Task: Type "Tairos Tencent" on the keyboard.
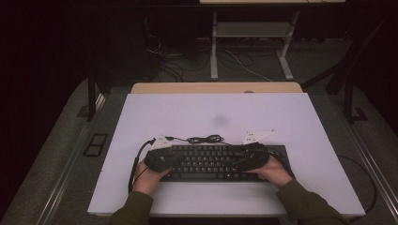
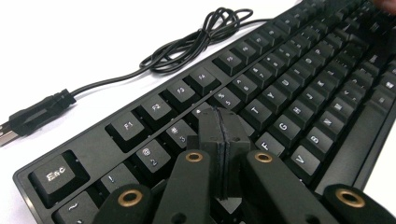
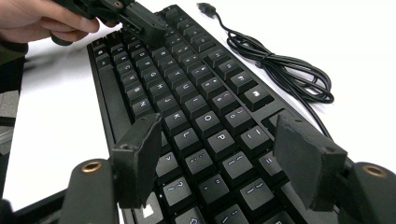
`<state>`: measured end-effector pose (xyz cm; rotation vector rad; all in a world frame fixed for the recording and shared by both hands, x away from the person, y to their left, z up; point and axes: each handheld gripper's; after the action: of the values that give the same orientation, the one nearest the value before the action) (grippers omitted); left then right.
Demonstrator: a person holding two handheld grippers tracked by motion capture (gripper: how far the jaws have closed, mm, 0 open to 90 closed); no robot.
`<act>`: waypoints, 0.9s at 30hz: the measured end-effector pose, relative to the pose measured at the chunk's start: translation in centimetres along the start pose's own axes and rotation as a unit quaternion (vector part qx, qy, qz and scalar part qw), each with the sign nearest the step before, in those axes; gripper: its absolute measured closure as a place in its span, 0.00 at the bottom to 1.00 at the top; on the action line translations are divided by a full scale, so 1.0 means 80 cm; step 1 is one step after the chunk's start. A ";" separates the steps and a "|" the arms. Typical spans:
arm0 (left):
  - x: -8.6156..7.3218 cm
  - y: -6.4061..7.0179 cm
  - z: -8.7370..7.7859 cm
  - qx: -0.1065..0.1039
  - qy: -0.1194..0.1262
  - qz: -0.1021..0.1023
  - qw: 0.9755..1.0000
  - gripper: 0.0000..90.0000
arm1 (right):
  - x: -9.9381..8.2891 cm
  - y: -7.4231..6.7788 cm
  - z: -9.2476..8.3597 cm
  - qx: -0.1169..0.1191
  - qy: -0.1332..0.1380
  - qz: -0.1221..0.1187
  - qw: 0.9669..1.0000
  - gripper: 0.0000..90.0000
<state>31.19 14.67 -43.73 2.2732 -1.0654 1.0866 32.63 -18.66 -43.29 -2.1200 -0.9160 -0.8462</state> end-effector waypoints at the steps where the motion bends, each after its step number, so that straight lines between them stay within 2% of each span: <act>1: 0.000 0.000 -0.001 0.001 0.000 0.000 1.000 0.99 | 0.000 0.000 0.000 0.000 0.000 -0.001 1.000 0.36; 7: 0.000 0.000 -0.002 0.000 0.007 -0.003 1.000 0.98 | 0.000 0.000 0.000 0.000 0.001 0.001 1.000 0.36; 15: -0.001 0.001 -0.007 -0.002 0.017 -0.006 1.000 0.79 | 0.002 -0.001 0.000 0.002 0.006 0.003 1.000 0.42; 19: -0.002 0.003 -0.009 -0.006 0.020 -0.009 1.000 0.72 | 0.002 -0.001 0.000 0.006 0.005 0.003 1.000 0.48; 27: -0.004 0.003 -0.012 -0.003 0.022 -0.014 1.000 0.55 | 0.005 -0.003 0.004 0.021 -0.002 0.001 1.000 0.66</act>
<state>30.39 15.26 -43.36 2.2429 -1.0144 1.1144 32.76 -18.18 -43.09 -2.0874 -0.9262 -0.8157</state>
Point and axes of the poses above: each handheld gripper's, and its own axes: z roughly forward along the jaws, x roughly out of its top, y roughly to its right, and after that the axes turned 8 degrees about z, right-handed
